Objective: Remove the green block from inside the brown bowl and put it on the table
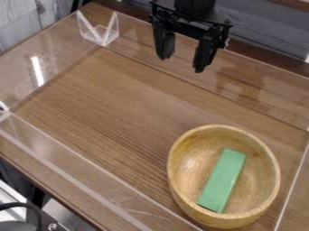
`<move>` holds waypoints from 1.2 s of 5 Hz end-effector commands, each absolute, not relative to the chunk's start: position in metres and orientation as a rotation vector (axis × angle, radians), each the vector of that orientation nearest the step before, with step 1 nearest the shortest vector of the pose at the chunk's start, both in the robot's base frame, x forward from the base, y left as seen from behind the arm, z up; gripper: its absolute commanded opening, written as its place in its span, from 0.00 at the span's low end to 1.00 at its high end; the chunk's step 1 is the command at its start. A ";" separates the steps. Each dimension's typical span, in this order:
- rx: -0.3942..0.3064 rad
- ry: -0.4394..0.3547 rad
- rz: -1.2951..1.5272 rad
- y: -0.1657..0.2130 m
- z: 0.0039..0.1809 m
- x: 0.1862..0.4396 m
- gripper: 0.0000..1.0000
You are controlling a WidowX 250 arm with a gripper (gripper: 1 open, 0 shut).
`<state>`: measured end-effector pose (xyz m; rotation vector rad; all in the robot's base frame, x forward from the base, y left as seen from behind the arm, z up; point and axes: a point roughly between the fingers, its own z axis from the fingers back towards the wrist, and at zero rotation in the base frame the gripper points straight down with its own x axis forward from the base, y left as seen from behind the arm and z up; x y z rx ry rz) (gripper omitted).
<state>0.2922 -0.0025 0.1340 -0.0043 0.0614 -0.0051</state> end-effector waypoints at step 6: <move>-0.041 0.012 -0.159 -0.092 0.120 0.234 1.00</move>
